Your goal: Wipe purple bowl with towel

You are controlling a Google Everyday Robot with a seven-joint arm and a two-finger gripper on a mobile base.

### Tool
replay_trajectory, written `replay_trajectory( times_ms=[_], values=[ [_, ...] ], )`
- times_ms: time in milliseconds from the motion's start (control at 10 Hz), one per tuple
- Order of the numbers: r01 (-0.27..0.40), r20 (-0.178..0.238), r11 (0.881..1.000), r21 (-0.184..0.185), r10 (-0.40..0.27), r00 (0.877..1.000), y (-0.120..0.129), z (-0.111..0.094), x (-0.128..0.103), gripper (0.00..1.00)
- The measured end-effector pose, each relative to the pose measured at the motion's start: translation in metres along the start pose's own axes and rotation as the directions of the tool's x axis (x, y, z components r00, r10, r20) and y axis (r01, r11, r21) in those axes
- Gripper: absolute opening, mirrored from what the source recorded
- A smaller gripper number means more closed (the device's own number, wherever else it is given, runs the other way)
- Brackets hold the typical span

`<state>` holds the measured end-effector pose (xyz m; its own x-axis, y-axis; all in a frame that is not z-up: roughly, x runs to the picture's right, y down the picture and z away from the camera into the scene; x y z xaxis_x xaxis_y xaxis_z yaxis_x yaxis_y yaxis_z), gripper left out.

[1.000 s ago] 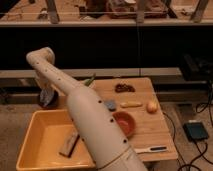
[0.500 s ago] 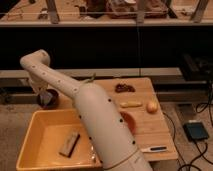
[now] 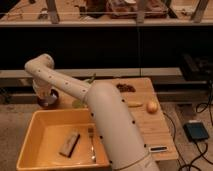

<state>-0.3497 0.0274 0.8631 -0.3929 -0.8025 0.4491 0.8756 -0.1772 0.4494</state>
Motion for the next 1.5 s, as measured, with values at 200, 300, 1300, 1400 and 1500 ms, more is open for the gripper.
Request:
replay_trajectory(
  times_ms=[200,300,1300,1400,1500],
  values=[
    [-0.058,-0.015,0.998,-0.027,0.058,0.998,0.037,-0.007,-0.003,0.00],
    [-0.079,-0.020,0.996,-0.040,0.078,0.997,0.049,-0.008,0.000,0.00],
    [0.014,-0.218,1.000,0.024,-0.009,0.976,-0.004,0.016,0.057,0.00],
    [0.046,-0.208,0.998,0.042,-0.037,0.977,-0.014,0.020,0.056,0.00],
    [0.087,-0.200,0.994,0.061,-0.073,0.977,-0.027,0.021,0.051,0.00]
  ],
)
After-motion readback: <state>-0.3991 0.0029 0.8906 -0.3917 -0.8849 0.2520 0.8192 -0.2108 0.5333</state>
